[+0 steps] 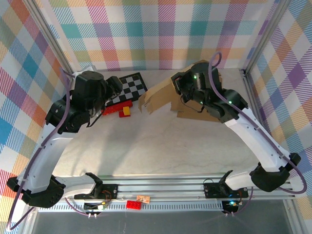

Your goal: Fold the paper box

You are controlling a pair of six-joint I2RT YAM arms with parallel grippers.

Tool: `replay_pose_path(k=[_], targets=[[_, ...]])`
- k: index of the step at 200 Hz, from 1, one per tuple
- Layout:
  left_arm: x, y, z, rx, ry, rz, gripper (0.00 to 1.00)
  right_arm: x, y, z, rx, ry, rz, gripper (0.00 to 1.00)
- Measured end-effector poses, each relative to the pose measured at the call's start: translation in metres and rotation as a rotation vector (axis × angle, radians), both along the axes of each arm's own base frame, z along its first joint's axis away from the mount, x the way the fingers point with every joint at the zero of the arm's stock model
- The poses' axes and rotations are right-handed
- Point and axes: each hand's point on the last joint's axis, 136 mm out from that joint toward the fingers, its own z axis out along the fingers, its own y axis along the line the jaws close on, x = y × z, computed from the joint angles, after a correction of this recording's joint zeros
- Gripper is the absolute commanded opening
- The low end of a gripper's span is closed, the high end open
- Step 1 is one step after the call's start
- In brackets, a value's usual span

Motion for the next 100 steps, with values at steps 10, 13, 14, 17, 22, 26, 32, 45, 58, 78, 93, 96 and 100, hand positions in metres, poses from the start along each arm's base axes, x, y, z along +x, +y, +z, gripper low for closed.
replay_pose_path(k=[10, 13, 14, 17, 22, 26, 32, 45, 58, 78, 93, 96, 100], targets=[[0.002, 0.004, 0.000, 0.000, 0.008, 0.011, 0.67, -0.007, -0.001, 0.008, 0.005, 0.040, -0.020, 0.00], [0.003, 0.005, 0.000, -0.001, 0.011, 0.015, 0.67, -0.007, -0.001, 0.011, 0.010, 0.049, -0.028, 0.00], [0.003, 0.006, -0.001, -0.001, 0.012, 0.017, 0.67, -0.007, -0.002, 0.012, 0.011, 0.056, -0.033, 0.00], [0.004, 0.006, -0.001, -0.003, 0.016, 0.018, 0.67, -0.006, -0.003, 0.015, 0.011, 0.064, -0.047, 0.00], [0.007, 0.009, -0.003, -0.005, 0.026, 0.027, 0.67, -0.003, -0.003, 0.021, 0.013, 0.071, -0.063, 0.00], [0.008, 0.011, -0.005, -0.007, 0.035, 0.032, 0.66, 0.001, -0.003, 0.027, 0.020, 0.071, -0.082, 0.00], [0.011, 0.012, -0.007, -0.011, 0.047, 0.035, 0.66, 0.009, -0.002, 0.034, 0.028, 0.074, -0.108, 0.00], [0.020, 0.014, -0.013, -0.026, 0.077, 0.039, 0.66, 0.031, 0.003, 0.037, 0.047, 0.089, -0.148, 0.00], [0.029, 0.011, -0.019, -0.052, 0.111, 0.030, 0.66, 0.056, 0.008, 0.015, 0.041, 0.144, -0.181, 0.00], [0.043, 0.003, -0.029, -0.098, 0.168, 0.000, 0.67, 0.093, 0.016, -0.046, -0.018, 0.273, -0.223, 0.00], [0.053, -0.010, -0.033, -0.133, 0.199, -0.044, 0.68, 0.113, 0.019, -0.098, -0.073, 0.371, -0.246, 0.00], [0.054, -0.013, -0.035, -0.139, 0.207, -0.055, 0.68, 0.115, 0.020, -0.108, -0.084, 0.391, -0.251, 0.00], [0.056, -0.018, -0.036, -0.151, 0.216, -0.070, 0.68, 0.118, 0.020, -0.120, -0.094, 0.415, -0.254, 0.00]])
